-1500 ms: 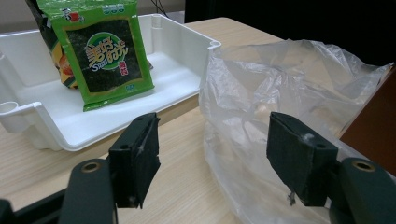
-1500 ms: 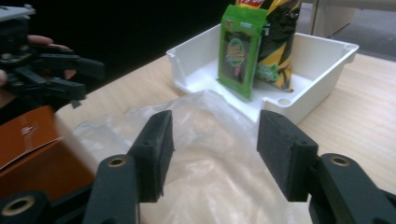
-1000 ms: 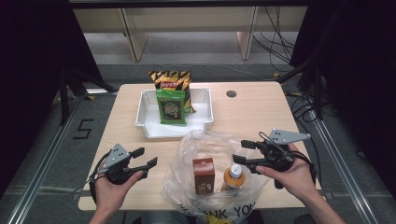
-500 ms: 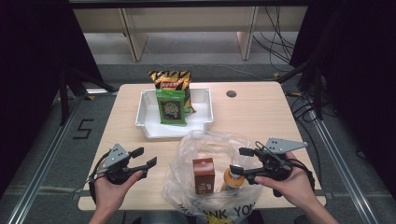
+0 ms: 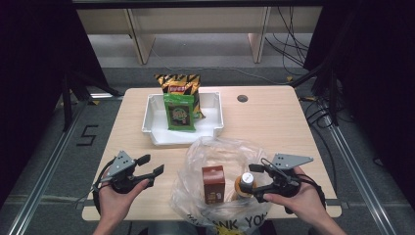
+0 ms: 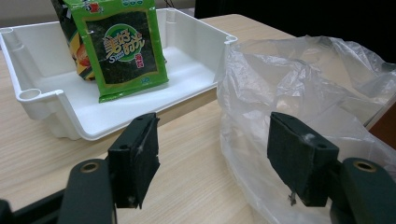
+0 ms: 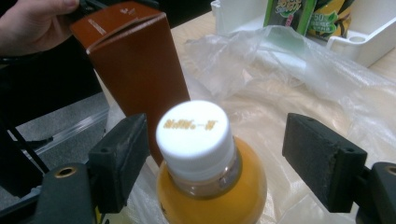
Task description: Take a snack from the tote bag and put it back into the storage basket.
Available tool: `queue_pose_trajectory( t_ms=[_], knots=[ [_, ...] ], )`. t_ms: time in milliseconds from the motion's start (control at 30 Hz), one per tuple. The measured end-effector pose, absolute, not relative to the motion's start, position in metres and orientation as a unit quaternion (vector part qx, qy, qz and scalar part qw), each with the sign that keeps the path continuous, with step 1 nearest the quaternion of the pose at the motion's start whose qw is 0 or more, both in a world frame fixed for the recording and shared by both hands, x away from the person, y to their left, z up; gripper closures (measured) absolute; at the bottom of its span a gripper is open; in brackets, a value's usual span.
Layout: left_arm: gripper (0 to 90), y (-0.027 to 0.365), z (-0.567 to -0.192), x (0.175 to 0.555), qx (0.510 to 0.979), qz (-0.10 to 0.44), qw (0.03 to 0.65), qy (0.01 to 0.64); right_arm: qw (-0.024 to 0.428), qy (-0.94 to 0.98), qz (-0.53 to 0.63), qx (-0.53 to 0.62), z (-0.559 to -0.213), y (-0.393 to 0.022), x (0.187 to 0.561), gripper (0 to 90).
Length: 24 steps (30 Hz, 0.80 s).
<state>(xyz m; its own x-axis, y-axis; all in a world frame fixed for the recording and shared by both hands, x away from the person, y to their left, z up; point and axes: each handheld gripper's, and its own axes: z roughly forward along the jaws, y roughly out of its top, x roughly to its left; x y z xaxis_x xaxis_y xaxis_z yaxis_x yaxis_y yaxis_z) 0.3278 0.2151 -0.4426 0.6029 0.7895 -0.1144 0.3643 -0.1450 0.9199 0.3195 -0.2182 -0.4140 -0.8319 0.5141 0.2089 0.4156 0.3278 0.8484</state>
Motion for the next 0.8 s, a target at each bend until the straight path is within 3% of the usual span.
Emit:
queue_pose_trajectory(
  t_ms=[800],
  knots=[
    [33.3,0.215,-0.443,0.327,0.728,0.201,0.523,0.396,0.050,0.826,0.489,0.274,-0.442,-0.214,0.317,21.5]
  ],
)
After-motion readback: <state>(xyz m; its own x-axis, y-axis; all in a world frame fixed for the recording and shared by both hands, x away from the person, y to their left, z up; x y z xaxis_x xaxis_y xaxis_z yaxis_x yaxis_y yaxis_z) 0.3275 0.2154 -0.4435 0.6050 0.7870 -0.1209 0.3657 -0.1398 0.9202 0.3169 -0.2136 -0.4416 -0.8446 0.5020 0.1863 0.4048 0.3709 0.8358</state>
